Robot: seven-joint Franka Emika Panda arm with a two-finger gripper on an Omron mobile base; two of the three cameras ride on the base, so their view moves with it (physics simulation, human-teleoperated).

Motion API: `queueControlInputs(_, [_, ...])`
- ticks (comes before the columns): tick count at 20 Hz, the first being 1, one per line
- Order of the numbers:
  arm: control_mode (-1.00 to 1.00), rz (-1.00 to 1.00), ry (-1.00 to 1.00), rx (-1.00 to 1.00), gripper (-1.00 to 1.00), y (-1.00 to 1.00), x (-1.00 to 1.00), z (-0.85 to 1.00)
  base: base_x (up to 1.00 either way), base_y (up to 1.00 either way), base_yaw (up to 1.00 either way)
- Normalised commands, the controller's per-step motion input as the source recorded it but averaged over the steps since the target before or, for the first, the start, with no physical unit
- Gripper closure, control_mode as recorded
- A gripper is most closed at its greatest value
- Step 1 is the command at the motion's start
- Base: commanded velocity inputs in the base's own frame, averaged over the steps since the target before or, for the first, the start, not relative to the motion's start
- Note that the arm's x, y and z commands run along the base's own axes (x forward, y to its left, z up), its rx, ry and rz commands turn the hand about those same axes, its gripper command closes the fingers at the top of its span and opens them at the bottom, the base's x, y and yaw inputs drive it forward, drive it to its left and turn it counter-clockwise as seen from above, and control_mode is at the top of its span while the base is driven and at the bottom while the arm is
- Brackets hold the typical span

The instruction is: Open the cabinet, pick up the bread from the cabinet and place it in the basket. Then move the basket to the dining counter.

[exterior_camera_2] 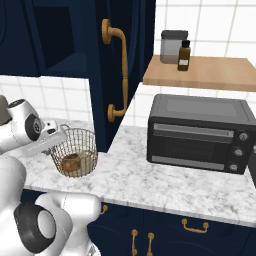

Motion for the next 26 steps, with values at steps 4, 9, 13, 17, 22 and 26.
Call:
queueControlInputs(4, [-1.0, 0.08, -0.03, 0.0, 1.0, 0.15, -0.47, 1.0, 0.0, 0.0, 0.0])
queueControlInputs(9, [-1.0, 0.11, -0.04, 0.0, 1.0, 0.06, -0.4, 0.91, 0.0, 0.0, 0.0])
queueControlInputs(13, [-1.0, 0.12, -0.14, 0.0, 1.0, 0.0, -0.36, 0.56, 0.0, 0.0, 0.0])
queueControlInputs(17, [-1.0, 0.09, -0.04, 0.0, 1.0, 0.0, -0.1, 0.6, 0.0, 0.0, 0.0])
queueControlInputs(22, [-1.0, 0.1, 0.01, -0.01, 1.0, -0.06, 0.0, 0.32, 0.0, 0.0, 0.0])
queueControlInputs(26, [-1.0, 0.07, 0.15, 0.0, 1.0, -0.02, 0.15, 0.01, 0.0, 0.0, 0.0])
